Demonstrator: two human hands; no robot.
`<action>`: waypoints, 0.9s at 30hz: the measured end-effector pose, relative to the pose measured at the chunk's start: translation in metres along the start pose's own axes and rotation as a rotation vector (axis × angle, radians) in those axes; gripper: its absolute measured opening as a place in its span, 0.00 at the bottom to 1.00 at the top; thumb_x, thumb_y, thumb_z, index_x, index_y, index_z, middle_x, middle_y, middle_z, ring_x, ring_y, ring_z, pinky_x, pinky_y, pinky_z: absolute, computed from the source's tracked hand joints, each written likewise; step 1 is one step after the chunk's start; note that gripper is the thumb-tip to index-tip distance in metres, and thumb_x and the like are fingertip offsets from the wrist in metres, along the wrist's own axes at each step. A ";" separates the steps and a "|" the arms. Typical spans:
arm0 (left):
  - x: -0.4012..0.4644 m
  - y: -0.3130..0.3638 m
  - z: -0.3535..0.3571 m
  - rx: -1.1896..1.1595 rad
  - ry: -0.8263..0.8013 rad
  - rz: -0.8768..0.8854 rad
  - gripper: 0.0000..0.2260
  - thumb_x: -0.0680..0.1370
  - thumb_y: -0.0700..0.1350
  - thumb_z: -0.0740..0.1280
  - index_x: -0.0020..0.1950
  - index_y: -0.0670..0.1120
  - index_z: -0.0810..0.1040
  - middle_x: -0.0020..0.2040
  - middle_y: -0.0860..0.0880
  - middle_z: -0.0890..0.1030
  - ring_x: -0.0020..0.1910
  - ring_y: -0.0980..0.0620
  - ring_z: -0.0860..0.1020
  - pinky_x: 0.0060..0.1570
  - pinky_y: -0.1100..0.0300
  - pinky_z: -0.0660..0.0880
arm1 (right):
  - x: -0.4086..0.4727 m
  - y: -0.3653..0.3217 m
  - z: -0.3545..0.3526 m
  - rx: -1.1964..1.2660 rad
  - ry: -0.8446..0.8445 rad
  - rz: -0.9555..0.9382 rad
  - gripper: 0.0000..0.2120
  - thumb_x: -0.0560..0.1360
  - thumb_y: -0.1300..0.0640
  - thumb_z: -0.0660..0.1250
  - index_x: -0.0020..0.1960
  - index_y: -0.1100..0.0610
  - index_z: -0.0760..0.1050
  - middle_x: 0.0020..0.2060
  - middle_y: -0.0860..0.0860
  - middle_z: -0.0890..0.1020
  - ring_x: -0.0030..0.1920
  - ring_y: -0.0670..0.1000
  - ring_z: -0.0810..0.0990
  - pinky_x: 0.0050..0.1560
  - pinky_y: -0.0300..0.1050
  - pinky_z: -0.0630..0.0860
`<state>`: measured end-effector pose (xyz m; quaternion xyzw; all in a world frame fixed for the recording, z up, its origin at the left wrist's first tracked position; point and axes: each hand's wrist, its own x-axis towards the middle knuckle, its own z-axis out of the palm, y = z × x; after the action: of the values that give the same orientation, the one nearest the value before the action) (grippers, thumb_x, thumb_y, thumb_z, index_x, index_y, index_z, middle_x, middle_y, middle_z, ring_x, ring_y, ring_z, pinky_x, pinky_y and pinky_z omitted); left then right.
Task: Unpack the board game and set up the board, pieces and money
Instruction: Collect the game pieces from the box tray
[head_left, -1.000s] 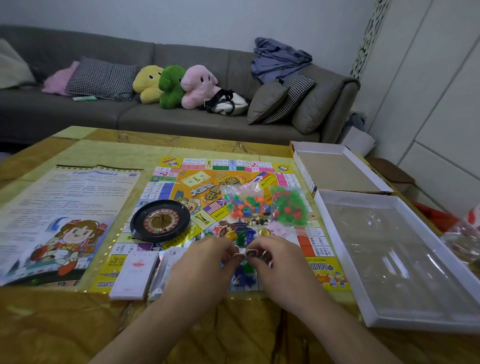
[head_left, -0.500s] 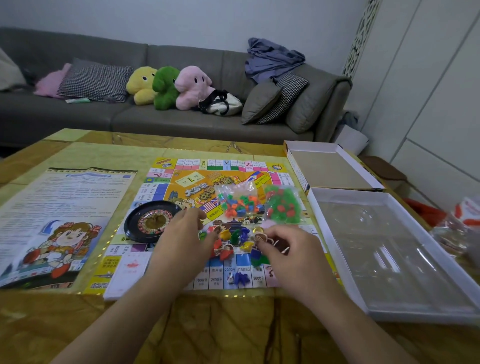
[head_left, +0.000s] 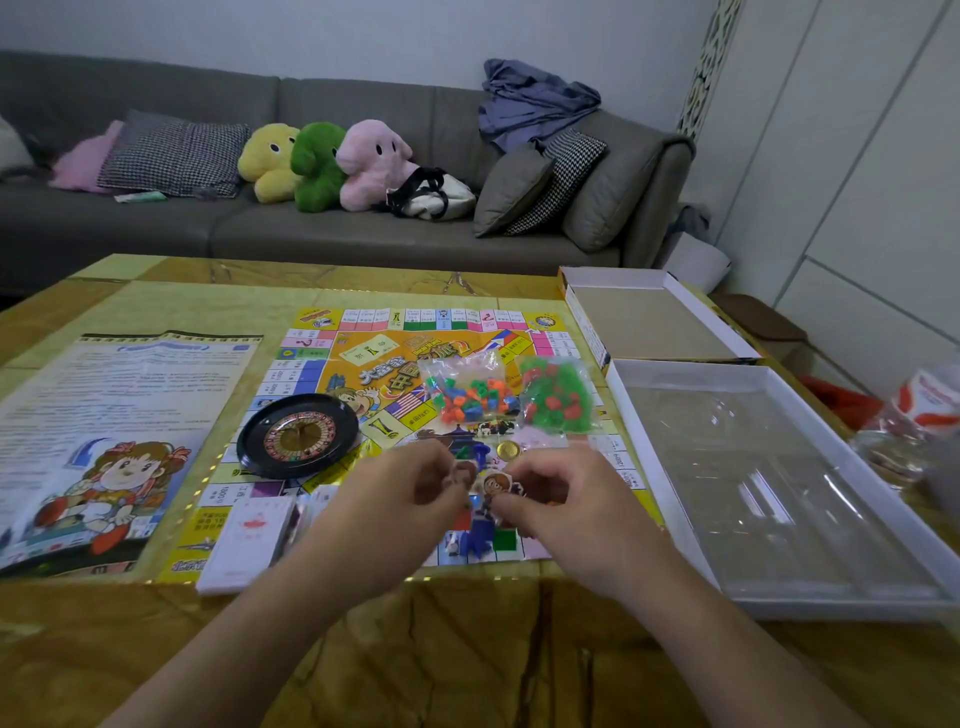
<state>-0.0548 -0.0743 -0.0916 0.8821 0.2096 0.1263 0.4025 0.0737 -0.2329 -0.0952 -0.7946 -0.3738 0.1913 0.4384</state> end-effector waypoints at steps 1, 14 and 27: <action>-0.003 0.001 0.004 -0.052 -0.050 -0.017 0.05 0.83 0.47 0.67 0.48 0.53 0.81 0.41 0.54 0.86 0.41 0.54 0.85 0.43 0.50 0.84 | -0.001 -0.002 0.002 0.012 -0.016 0.002 0.02 0.78 0.53 0.76 0.47 0.45 0.85 0.41 0.43 0.86 0.44 0.44 0.84 0.47 0.48 0.83; -0.012 0.000 0.001 -0.341 -0.101 -0.087 0.08 0.78 0.43 0.75 0.56 0.46 0.82 0.45 0.50 0.89 0.45 0.52 0.87 0.50 0.52 0.85 | -0.007 -0.011 0.019 0.279 0.025 0.053 0.07 0.77 0.62 0.76 0.51 0.52 0.82 0.44 0.50 0.88 0.45 0.49 0.87 0.43 0.46 0.84; 0.006 -0.037 -0.050 -0.325 0.300 -0.286 0.04 0.77 0.41 0.75 0.50 0.47 0.84 0.44 0.47 0.88 0.40 0.51 0.87 0.47 0.48 0.86 | 0.055 -0.016 0.049 -0.428 -0.023 -0.132 0.08 0.83 0.53 0.68 0.57 0.50 0.86 0.54 0.45 0.80 0.52 0.44 0.78 0.54 0.41 0.77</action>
<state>-0.0788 -0.0169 -0.0872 0.7386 0.3665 0.2295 0.5172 0.0715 -0.1586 -0.1069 -0.8412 -0.4621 0.0877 0.2668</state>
